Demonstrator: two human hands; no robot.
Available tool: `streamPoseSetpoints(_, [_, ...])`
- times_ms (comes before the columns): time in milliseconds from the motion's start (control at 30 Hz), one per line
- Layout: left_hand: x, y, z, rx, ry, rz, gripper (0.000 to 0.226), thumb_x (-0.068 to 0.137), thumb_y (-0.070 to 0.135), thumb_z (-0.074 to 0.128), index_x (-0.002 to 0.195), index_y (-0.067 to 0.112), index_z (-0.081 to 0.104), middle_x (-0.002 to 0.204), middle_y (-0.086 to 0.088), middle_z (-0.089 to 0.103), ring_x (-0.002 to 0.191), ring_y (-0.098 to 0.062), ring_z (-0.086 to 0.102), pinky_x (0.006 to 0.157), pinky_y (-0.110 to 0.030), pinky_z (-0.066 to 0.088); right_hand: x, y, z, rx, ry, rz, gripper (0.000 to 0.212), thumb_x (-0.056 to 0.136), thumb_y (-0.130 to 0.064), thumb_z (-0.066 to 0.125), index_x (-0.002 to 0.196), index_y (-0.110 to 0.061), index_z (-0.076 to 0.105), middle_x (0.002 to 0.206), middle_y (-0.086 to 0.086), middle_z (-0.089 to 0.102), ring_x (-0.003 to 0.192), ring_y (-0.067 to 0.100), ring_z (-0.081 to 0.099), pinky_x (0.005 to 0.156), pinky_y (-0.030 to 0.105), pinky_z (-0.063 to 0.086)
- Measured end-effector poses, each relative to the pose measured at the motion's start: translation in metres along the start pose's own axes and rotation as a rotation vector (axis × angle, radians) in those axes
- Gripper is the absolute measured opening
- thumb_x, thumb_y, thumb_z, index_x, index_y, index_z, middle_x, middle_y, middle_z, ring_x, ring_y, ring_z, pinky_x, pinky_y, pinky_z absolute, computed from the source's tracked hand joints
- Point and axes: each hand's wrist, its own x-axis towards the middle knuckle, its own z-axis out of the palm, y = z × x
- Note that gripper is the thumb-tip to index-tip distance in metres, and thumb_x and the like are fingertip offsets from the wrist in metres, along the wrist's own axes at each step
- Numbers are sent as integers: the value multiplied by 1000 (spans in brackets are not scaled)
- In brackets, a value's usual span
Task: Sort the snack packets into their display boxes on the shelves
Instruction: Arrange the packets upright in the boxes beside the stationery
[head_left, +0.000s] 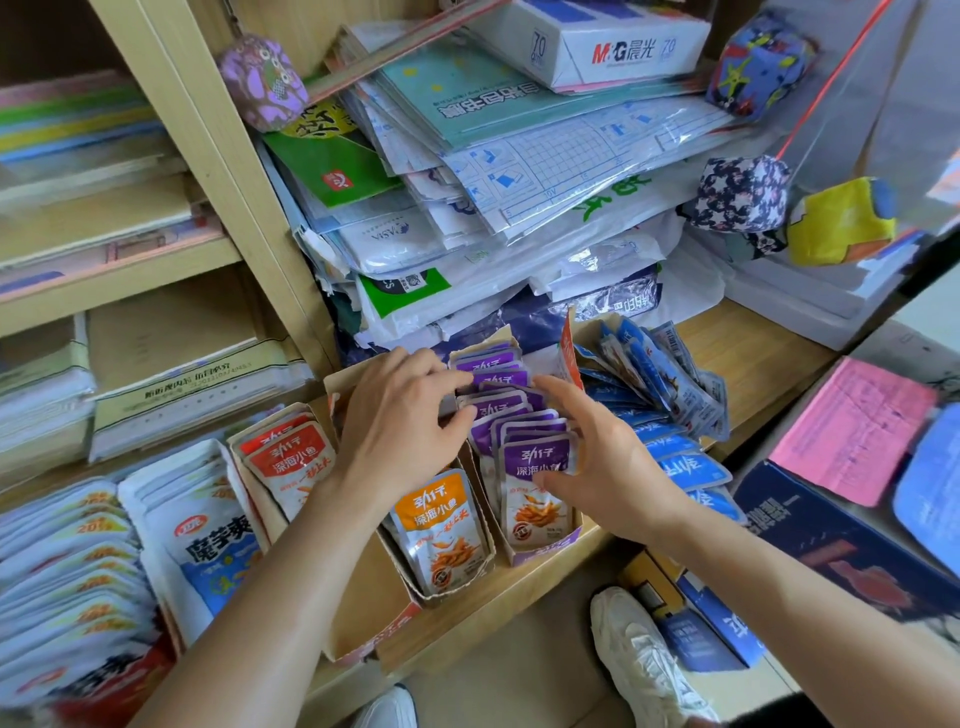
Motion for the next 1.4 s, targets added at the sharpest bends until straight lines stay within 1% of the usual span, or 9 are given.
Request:
streamPoseSetpoints(267, [3, 0, -2, 37, -77, -76, 16, 83, 41, 79, 88, 28, 74, 86, 11, 49, 91, -19, 51, 83, -37, 41, 4, -1, 2, -62, -14, -22, 87, 84, -27, 79, 151, -41, 25, 138, -13, 47, 129, 1, 34, 86, 14, 51])
streamPoseSetpoints(433, [3, 0, -1, 39, -154, -64, 16, 91, 48, 66, 92, 32, 68, 92, 12, 51, 99, -16, 46, 92, -36, 35, 5, -1, 1, -54, -44, 0, 89, 83, -27, 80, 151, -41, 25, 138, -13, 44, 131, 5, 34, 95, 34, 57])
streamPoseSetpoints(567, [-1, 4, -1, 36, -10, -26, 22, 92, 42, 59, 91, 22, 66, 89, 5, 55, 91, -18, 46, 82, -37, 43, 7, -2, 1, -75, 25, -39, 94, 76, -30, 84, 150, -36, 27, 137, -17, 47, 128, 4, 41, 102, 44, 50])
streamPoseSetpoints(667, [0, 4, -7, 21, 132, -37, 18, 92, 34, 62, 89, 17, 66, 88, -1, 57, 89, -23, 49, 76, -39, 46, 5, 0, 0, -152, 75, 9, 103, 72, -35, 87, 153, -29, 24, 141, -7, 44, 125, 9, 49, 98, 37, 54])
streamPoseSetpoints(867, [-1, 3, -3, 4, 127, -25, 17, 90, 34, 67, 89, 17, 66, 91, -3, 57, 91, -24, 51, 74, -41, 49, -5, 2, -4, -322, 49, -126, 74, 71, -27, 90, 133, -20, 48, 129, -5, 47, 112, 10, 56, 87, 32, 58])
streamPoseSetpoints(933, [-1, 3, -1, -23, 71, -48, 19, 89, 38, 66, 90, 19, 66, 101, -3, 59, 101, -23, 50, 82, -42, 49, -2, 1, -3, -300, 50, -164, 67, 74, -25, 88, 128, -19, 49, 129, -5, 47, 114, 12, 57, 84, 33, 59])
streamPoseSetpoints(1067, [1, 0, 1, -126, -74, -106, 15, 92, 35, 67, 92, 21, 62, 145, -8, 54, 138, -28, 37, 110, -43, 36, 4, -4, -3, -311, 98, -260, 61, 78, -14, 83, 129, -16, 49, 130, -3, 46, 117, 14, 53, 81, 33, 59])
streamPoseSetpoints(1233, [2, 1, -2, -193, -77, -148, 18, 92, 35, 68, 97, 19, 61, 135, -5, 63, 123, -21, 53, 94, -29, 38, 7, 3, 0, -350, 146, -296, 64, 78, -8, 81, 132, -17, 47, 130, -2, 45, 115, 16, 51, 83, 37, 57])
streamPoseSetpoints(1400, [-1, 0, -3, -191, -78, -132, 30, 91, 35, 70, 116, 20, 64, 140, -2, 59, 127, -19, 52, 99, -27, 35, 10, 4, 1, -263, 165, -154, 84, 78, -17, 82, 147, -24, 34, 126, -6, 49, 107, 12, 58, 86, 39, 57])
